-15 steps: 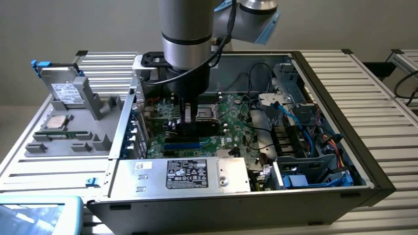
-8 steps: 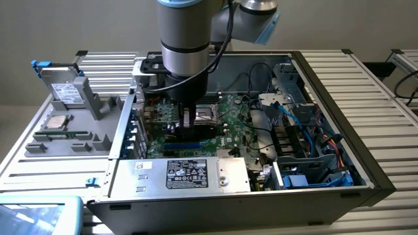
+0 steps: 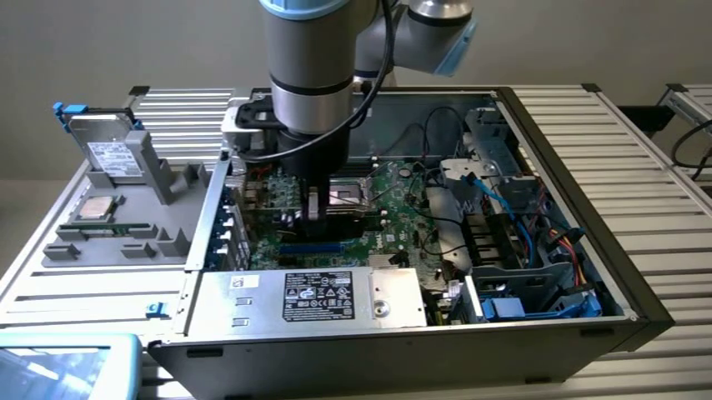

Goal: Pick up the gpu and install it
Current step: 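Insert the gpu into the slot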

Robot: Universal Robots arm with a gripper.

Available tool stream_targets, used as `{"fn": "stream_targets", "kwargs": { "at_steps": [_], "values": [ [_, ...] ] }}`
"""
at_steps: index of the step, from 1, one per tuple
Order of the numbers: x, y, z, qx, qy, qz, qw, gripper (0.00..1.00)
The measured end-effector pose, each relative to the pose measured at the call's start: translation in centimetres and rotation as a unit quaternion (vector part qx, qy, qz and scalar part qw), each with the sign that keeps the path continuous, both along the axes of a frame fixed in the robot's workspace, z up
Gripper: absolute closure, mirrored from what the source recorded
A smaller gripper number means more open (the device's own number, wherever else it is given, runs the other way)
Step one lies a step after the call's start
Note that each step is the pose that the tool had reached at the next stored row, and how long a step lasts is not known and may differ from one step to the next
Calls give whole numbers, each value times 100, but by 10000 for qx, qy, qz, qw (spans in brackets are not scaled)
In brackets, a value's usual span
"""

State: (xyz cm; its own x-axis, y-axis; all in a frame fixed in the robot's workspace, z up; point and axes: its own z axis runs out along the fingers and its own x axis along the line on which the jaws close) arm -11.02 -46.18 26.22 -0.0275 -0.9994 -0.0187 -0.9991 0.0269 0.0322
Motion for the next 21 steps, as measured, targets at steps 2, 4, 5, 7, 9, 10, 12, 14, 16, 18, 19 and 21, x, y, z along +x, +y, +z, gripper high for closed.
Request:
{"fn": "stream_targets", "kwargs": {
  "at_steps": [2,4,5,7,9,10,12,14,16,18,19,21],
  "values": [
    [-6,-3,-10,4,1,4,10000,72],
    [-11,-4,-17,7,2,10,10000,72],
    [-13,-3,-18,9,3,12,10000,72],
    [-16,-3,-20,9,6,16,10000,72],
    [-18,-3,-30,12,5,20,10000,72],
    [-20,-3,-36,11,6,20,10000,72],
    [-25,-3,-48,10,6,22,10000,72],
    [-29,-4,-58,10,6,24,10000,72],
    [-29,-4,-60,9,7,24,10000,72],
    [-29,-4,-60,10,7,24,10000,72],
    [-30,-3,-61,10,6,24,10000,72],
    [-30,-3,-63,11,6,24,10000,72]
  ]
}}
